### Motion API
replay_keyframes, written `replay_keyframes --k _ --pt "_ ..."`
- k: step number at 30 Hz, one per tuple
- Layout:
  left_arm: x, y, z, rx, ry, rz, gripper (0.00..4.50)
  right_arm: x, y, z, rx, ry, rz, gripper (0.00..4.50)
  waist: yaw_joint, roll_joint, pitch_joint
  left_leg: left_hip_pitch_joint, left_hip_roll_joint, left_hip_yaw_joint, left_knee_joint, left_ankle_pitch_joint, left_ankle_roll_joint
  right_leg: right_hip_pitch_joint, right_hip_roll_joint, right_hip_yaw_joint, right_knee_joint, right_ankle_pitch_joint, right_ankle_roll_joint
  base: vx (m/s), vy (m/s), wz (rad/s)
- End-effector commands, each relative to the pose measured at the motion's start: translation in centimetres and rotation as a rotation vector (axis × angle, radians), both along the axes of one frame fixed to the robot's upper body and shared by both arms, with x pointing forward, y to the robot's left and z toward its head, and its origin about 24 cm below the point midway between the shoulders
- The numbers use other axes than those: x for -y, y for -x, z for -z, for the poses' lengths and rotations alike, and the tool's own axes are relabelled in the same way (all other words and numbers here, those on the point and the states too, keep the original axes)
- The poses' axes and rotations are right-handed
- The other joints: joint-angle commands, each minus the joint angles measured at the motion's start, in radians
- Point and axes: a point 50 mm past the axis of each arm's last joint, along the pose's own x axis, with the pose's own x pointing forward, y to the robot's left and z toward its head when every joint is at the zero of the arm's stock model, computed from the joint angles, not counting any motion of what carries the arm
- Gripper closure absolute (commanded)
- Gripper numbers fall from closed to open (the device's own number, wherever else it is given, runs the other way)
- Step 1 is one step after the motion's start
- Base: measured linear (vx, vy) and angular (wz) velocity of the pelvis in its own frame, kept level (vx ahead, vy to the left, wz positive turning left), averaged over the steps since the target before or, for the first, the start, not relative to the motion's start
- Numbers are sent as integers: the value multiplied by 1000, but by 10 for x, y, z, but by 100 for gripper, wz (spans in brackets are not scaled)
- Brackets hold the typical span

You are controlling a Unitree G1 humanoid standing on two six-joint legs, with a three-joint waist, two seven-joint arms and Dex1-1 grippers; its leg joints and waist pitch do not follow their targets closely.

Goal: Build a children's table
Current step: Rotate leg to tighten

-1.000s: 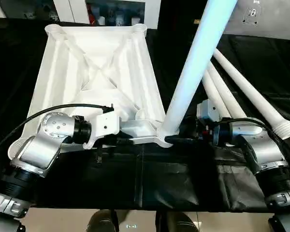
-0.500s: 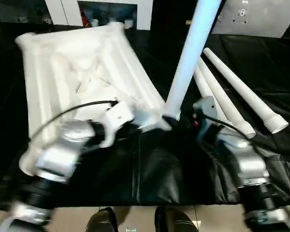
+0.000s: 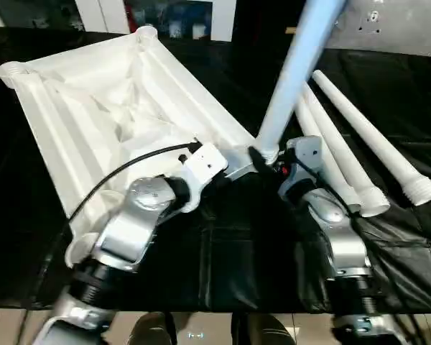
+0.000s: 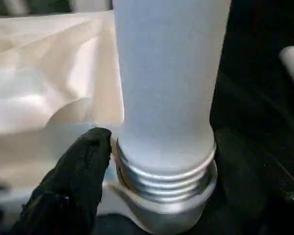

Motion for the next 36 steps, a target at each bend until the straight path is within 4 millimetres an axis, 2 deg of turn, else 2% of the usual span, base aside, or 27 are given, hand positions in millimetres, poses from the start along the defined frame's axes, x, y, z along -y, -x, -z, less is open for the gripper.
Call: replay_keyframes --k 1,4,9,12,14,17,18,19,23,24,26,36 --pt "3 8 6 -25 14 75 450 -1 4 2 3 15 -84 66 -2 2 -68 20 59 -27 -60 -111 100 59 -78 45 -65 -92 -226 0 0 0" --pt "-9 11 9 -45 -10 111 450 15 4 -5 36 50 -159 51 -2 0 -70 24 60 -27 -59 -118 91 59 -78 46 -65 -111 -229 0 0 0" --pt "-26 14 13 -59 -70 210 450 31 6 -14 50 109 -344 16 0 1 -71 23 60 -24 -54 -84 126 59 -77 46 -58 -51 -256 0 0 0" --pt "-36 17 15 -80 -121 298 450 34 10 -18 34 160 -498 7 0 4 -72 26 61 -25 -53 -81 134 59 -77 44 -57 -48 -266 0 0 0" --pt "-42 17 15 -94 -143 340 450 35 10 -18 19 206 -585 7 -2 -1 -71 27 61 -23 -52 -86 139 59 -76 44 -56 -56 -274 0 0 0" --pt "-45 16 15 -98 -159 376 450 35 10 -18 7 219 -631 7 1 2 -72 29 64 -23 -51 -80 136 57 -80 45 -55 -64 -281 0 0 0" --pt "-47 15 15 -103 -177 396 450 35 10 -16 -9 225 -665 7 0 -3 -71 28 63 -22 -51 -78 138 56 -79 45 -55 -63 -282 0 0 0" --pt "-48 15 16 -108 -186 414 450 35 10 -16 -19 230 -687 35 1 -1 -72 28 63 -23 -51 -76 139 56 -79 45 -54 -66 -286 0 0 0" --pt "-51 12 15 -110 -208 451 450 35 7 -15 -38 221 -728 48 3 0 -73 30 64 -22 -50 -79 131 56 -81 45 -53 -72 -290 0 0 0" --pt "-51 12 15 -110 -208 451 450 35 7 -15 -38 221 -728 78 2 0 -73 30 64 -22 -50 -80 131 56 -81 45 -52 -73 -293 0 0 0" --pt "-53 10 14 -110 -212 463 450 34 6 -15 -51 215 -756 86 3 -4 -71 28 64 -23 -51 -83 127 57 -82 45 -53 -85 -291 0 0 0" --pt "-57 8 15 -112 -221 479 450 32 6 -13 -72 196 -805 173 5 -5 -70 27 65 -22 -51 -74 129 56 -82 45 -52 -83 -290 0 0 0"
